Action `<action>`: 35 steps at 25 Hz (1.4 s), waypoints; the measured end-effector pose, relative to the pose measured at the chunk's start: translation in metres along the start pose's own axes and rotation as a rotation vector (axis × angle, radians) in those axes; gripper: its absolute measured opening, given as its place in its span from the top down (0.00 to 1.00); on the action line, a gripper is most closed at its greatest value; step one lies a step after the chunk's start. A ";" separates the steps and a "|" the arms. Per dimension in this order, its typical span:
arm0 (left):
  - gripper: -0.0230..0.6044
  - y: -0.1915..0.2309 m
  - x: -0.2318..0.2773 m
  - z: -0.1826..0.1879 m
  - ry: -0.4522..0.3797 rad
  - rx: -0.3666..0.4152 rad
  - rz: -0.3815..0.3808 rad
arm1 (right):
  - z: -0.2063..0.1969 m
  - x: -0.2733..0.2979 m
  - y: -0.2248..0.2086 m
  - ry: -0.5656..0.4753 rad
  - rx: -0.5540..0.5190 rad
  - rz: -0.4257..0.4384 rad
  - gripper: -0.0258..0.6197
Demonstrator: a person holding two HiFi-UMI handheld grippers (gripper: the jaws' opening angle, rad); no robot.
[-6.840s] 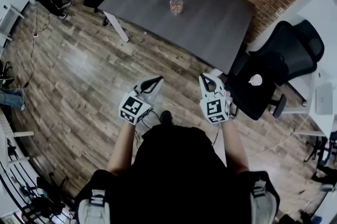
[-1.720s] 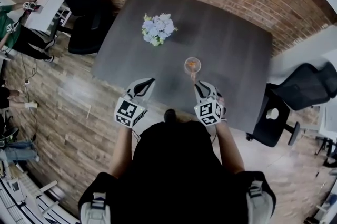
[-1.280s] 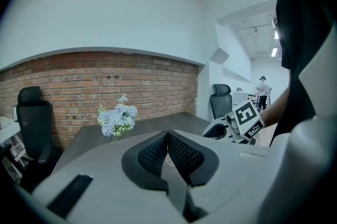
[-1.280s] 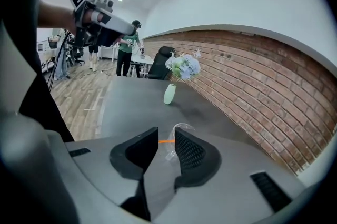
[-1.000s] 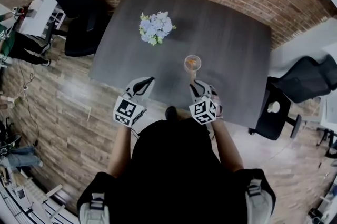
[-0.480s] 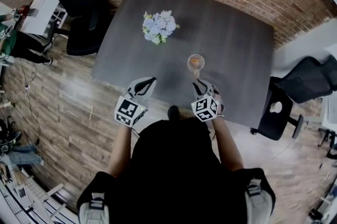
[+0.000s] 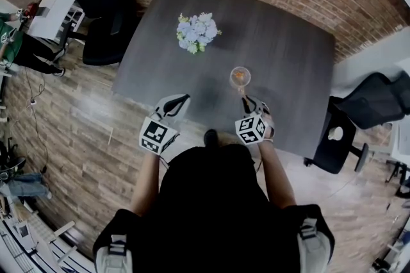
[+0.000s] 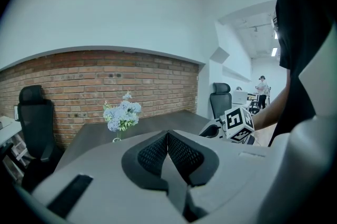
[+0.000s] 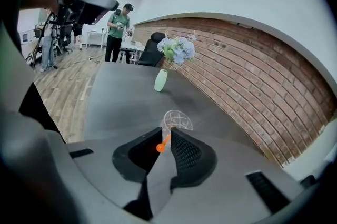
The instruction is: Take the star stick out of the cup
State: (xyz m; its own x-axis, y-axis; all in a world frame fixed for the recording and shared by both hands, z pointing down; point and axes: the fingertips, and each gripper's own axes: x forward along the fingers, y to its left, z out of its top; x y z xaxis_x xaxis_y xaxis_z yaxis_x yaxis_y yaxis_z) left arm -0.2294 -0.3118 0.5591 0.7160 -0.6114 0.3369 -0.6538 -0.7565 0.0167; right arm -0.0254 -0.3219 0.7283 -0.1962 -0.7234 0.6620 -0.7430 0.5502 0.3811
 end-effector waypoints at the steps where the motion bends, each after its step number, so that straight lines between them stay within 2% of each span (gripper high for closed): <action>1: 0.96 -0.001 0.000 0.000 -0.002 0.000 0.000 | -0.001 0.000 -0.001 0.003 -0.001 -0.003 0.88; 11: 0.96 -0.014 0.003 0.005 -0.007 0.008 -0.002 | -0.009 -0.005 -0.010 0.011 -0.002 -0.005 0.93; 35: 0.96 -0.077 -0.020 0.014 -0.038 -0.019 0.113 | -0.011 -0.056 -0.026 -0.077 -0.086 0.044 0.93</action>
State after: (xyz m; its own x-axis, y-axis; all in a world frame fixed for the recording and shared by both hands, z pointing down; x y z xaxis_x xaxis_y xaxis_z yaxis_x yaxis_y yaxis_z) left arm -0.1900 -0.2448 0.5378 0.6464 -0.7010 0.3013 -0.7350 -0.6781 -0.0009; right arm 0.0122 -0.2913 0.6887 -0.2784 -0.7261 0.6287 -0.6755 0.6134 0.4093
